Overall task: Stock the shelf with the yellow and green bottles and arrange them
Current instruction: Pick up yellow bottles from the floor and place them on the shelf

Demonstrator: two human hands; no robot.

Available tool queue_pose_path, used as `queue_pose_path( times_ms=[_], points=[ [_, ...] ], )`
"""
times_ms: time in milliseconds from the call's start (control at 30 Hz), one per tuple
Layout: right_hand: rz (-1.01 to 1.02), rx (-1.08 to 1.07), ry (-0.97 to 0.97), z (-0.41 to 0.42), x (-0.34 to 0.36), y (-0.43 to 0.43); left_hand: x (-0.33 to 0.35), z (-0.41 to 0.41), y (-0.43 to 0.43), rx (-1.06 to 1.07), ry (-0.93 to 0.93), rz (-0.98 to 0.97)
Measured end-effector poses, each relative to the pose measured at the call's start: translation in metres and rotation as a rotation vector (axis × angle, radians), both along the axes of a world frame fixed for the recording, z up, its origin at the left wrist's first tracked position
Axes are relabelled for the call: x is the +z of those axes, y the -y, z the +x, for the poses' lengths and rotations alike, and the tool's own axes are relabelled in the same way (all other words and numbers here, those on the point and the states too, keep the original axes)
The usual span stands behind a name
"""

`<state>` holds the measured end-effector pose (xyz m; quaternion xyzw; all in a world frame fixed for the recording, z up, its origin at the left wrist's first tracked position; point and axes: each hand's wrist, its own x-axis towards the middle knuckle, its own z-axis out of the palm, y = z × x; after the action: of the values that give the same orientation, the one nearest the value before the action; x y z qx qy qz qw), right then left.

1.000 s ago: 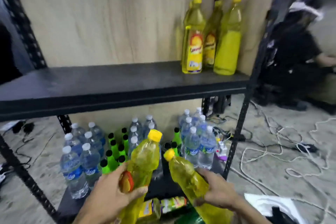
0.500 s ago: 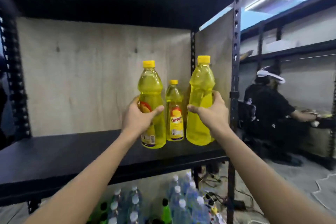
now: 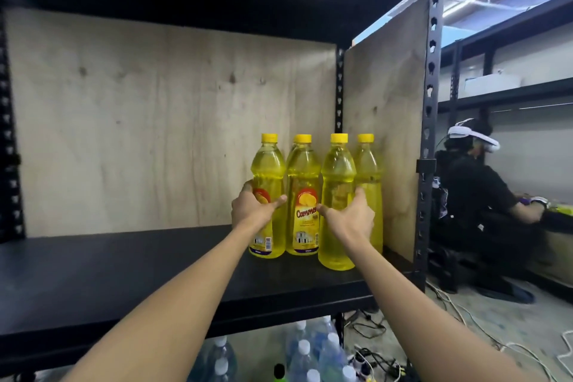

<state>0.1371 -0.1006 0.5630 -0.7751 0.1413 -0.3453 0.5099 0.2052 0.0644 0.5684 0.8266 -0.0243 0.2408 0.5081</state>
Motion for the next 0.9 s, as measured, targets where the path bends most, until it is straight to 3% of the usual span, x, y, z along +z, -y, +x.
queue_pose_path(
  times_ms=[233, 300, 400, 500, 600, 700, 800, 900],
  points=[
    [-0.134, -0.066, -0.086, 0.002, -0.009, 0.006, -0.005, 0.002, 0.000, -0.038, -0.033, 0.128],
    [-0.211, -0.137, -0.154, -0.005, -0.007, 0.004, -0.006, -0.002, -0.004, -0.072, -0.135, 0.164],
    [-0.165, -0.124, -0.183, -0.026, -0.010, -0.005, -0.011, -0.025, -0.016, -0.136, -0.246, 0.244],
    [-0.201, -0.116, -0.096, -0.072, -0.041, -0.023, -0.027, -0.084, -0.036, -0.120, -0.082, 0.290],
    [-0.277, -0.029, -0.082, -0.128, -0.110, -0.048, -0.073, -0.170, -0.066, -0.073, 0.223, 0.269],
    [-0.346, 0.155, -0.353, -0.178, -0.209, -0.076, -0.149, -0.249, -0.101, -0.037, 0.323, 0.280],
    [-0.244, 0.386, -0.721, -0.208, -0.317, -0.096, -0.242, -0.294, -0.140, -0.011, 0.134, 0.339],
    [-0.133, 0.519, -0.965, -0.221, -0.408, -0.107, -0.351, -0.299, -0.187, 0.029, -0.376, 0.285]
  ],
)
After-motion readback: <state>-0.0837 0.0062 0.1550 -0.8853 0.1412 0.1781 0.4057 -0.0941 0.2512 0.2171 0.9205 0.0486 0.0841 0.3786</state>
